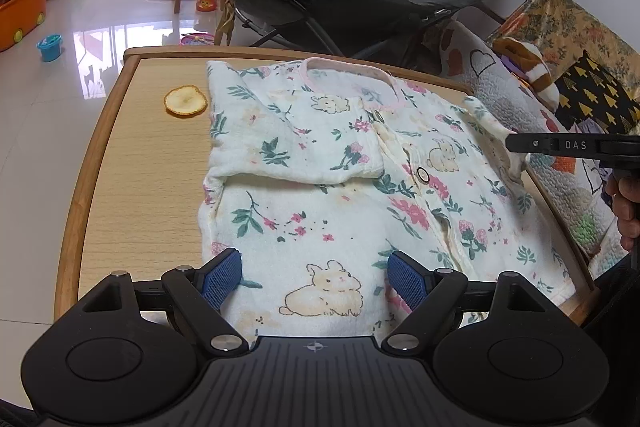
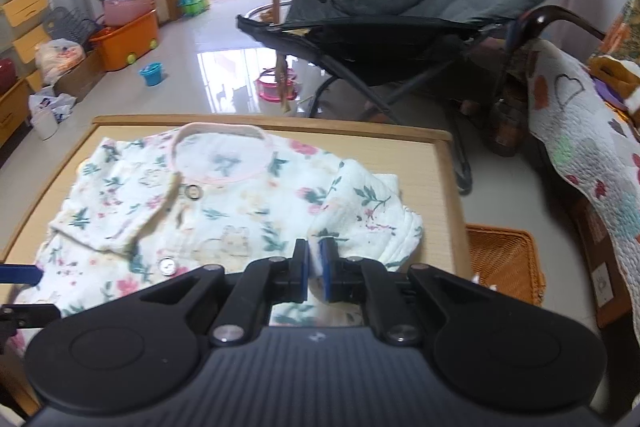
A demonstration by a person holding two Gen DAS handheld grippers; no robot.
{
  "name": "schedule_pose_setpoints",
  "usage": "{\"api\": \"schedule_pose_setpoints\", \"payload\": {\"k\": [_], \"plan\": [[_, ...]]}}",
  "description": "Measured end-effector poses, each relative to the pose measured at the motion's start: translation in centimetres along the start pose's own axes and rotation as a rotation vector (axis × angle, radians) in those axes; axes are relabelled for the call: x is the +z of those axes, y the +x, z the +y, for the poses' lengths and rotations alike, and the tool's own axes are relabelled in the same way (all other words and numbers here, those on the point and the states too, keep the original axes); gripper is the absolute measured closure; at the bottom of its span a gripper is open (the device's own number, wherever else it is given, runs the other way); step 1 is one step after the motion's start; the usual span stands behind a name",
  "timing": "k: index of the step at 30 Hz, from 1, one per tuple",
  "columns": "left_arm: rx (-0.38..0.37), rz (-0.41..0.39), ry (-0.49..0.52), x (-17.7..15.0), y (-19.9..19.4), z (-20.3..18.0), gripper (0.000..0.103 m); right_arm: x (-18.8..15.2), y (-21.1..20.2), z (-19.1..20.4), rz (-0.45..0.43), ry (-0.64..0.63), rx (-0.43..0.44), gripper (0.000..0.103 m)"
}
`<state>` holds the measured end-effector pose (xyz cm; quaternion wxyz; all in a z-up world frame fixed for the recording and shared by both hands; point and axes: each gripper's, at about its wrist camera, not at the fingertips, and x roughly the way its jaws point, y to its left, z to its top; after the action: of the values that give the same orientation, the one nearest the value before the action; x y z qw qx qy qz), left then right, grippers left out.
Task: Fold clothes
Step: 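Close the right gripper on the other sleeve's cuff, then lift the sleeve with the right gripper and fold it toward the buttons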
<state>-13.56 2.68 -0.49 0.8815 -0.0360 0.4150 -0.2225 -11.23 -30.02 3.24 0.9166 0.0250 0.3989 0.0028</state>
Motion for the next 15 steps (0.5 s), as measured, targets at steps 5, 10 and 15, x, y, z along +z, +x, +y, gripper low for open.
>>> {"api": "schedule_pose_setpoints", "payload": {"k": [5, 10, 15], "plan": [[-0.002, 0.000, 0.000, 0.0, -0.1, 0.0, 0.021, -0.5, 1.3, 1.4, 0.045, -0.017, 0.027, 0.096], [-0.001, 0.001, 0.007, 0.0, 0.0, 0.0, 0.020, -1.5, 2.6, 2.0, 0.092, -0.016, 0.013, 0.095], [-0.004, 0.003, 0.012, 0.1, 0.0, -0.1, 0.019, -1.5, 1.8, 2.2, 0.080, -0.018, 0.022, 0.091]]}}
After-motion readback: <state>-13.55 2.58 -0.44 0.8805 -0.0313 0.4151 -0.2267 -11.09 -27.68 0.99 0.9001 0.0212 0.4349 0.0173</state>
